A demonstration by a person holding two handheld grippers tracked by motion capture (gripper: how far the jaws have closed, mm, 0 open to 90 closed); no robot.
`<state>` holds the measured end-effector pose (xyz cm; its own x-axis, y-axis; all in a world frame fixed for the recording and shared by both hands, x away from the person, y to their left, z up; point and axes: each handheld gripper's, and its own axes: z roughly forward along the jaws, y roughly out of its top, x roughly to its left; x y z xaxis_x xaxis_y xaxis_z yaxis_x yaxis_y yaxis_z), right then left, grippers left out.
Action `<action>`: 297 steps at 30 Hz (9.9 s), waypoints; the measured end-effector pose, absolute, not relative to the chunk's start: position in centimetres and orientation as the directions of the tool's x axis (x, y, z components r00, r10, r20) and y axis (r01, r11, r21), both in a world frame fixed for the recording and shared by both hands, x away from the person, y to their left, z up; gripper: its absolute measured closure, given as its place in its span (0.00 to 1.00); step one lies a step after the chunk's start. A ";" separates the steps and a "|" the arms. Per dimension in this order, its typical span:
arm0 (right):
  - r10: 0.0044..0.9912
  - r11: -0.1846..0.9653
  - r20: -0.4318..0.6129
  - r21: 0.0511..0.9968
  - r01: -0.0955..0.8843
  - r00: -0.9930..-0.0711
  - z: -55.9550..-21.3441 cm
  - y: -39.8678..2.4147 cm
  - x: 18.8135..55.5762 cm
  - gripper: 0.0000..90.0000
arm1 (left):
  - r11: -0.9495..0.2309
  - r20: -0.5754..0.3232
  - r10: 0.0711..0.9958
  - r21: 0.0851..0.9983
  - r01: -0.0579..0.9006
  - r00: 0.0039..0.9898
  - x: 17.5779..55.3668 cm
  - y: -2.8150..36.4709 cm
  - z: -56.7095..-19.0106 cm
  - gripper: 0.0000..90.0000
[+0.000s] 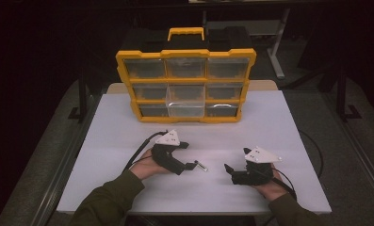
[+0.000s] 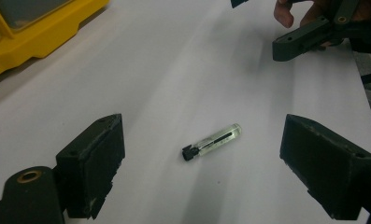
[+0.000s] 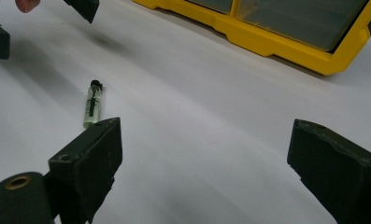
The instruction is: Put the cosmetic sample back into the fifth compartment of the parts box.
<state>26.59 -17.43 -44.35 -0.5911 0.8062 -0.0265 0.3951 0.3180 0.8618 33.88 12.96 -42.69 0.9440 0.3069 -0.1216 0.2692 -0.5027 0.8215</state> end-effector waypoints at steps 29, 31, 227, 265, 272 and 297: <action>0.801 0.334 -0.039 0.857 0.392 -0.597 -44.5 -17.3 26.7 0.11 | -0.566 -0.113 0.223 0.794 0.223 0.968 34.5 10.2 -44.5 0.50; 0.801 0.336 -0.041 0.857 0.392 -0.598 -44.4 -17.4 26.6 0.11 | -0.566 -0.121 0.219 0.793 0.227 0.968 34.6 10.1 -44.7 0.52; 0.795 0.346 -0.045 0.853 0.390 -0.605 -44.4 -17.4 26.7 0.12 | -0.452 -0.106 0.435 0.833 0.318 0.894 39.2 22.1 -30.0 0.90; 0.795 0.343 -0.047 0.857 0.385 -0.605 -44.4 -17.5 26.7 0.12 | -0.490 -0.042 0.459 0.821 0.293 0.887 43.5 18.4 -24.9 0.90; 0.794 0.345 -0.048 0.856 0.385 -0.606 -44.5 -17.5 26.8 0.12 | -0.489 -0.051 0.465 0.817 0.305 0.884 44.6 17.3 -25.1 0.90; 0.792 0.346 -0.046 0.856 0.385 -0.609 -44.4 -17.6 26.7 0.12 | -0.547 -0.039 0.449 0.778 0.310 0.892 45.5 13.8 -27.5 0.89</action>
<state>26.69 -17.58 -44.39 -0.6090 0.7918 -0.0458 0.3848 0.3455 0.8559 45.46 13.76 -27.50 0.8925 0.4495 -0.0390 0.3096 -0.5473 0.7776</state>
